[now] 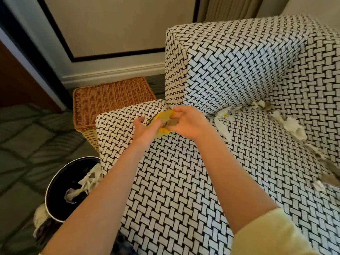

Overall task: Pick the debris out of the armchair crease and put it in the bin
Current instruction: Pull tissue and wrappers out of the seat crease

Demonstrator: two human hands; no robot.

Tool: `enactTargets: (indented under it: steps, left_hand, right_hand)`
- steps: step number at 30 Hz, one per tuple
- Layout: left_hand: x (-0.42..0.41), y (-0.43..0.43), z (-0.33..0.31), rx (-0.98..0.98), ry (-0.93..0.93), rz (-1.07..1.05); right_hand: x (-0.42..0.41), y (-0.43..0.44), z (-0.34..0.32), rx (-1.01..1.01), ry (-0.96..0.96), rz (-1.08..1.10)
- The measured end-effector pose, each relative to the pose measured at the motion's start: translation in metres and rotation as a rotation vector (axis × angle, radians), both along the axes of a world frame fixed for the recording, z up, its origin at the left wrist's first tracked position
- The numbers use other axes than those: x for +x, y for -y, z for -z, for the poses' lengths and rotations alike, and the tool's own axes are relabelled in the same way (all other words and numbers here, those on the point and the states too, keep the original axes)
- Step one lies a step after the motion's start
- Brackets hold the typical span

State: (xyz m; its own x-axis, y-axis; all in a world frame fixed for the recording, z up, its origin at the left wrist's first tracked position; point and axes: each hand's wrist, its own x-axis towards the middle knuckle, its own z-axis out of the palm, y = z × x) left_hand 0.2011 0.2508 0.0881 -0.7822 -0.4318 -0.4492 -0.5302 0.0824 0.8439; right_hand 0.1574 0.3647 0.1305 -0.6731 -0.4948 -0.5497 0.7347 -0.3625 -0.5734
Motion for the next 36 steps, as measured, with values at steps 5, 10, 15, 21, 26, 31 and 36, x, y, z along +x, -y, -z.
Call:
enactTargets:
  steps: [5, 10, 15, 21, 26, 31, 36]
  left_hand:
    - [-0.007, -0.003, 0.007, 0.060, -0.014, -0.067]
    - [-0.019, -0.010, 0.010, -0.025, -0.016, -0.234]
    - [-0.019, -0.021, 0.013, -0.624, 0.105, 0.040]
    - [-0.026, -0.070, 0.012, -0.978, -0.343, 0.474]
    - [-0.044, -0.099, 0.022, -0.719, -0.281, 0.643]
    - [-0.058, -0.108, 0.036, -0.649, -0.154, 0.607]
    - [-0.080, -0.124, 0.046, -0.603, 0.024, 0.534]
  right_hand:
    - [-0.002, -0.013, -0.006, -0.090, 0.015, 0.009]
    - [-0.011, -0.029, -0.002, 0.056, -0.031, 0.074]
    - [-0.020, -0.056, 0.016, 0.533, -0.168, 0.115]
    - [-0.024, -0.091, 0.048, 1.262, -0.602, 0.038]
    - [-0.028, -0.125, 0.070, 1.611, -0.751, -0.118]
    - [-0.043, -0.149, 0.087, 1.537, -0.776, -0.003]
    - [-0.069, -0.136, 0.100, 1.634, -0.760, 0.048]
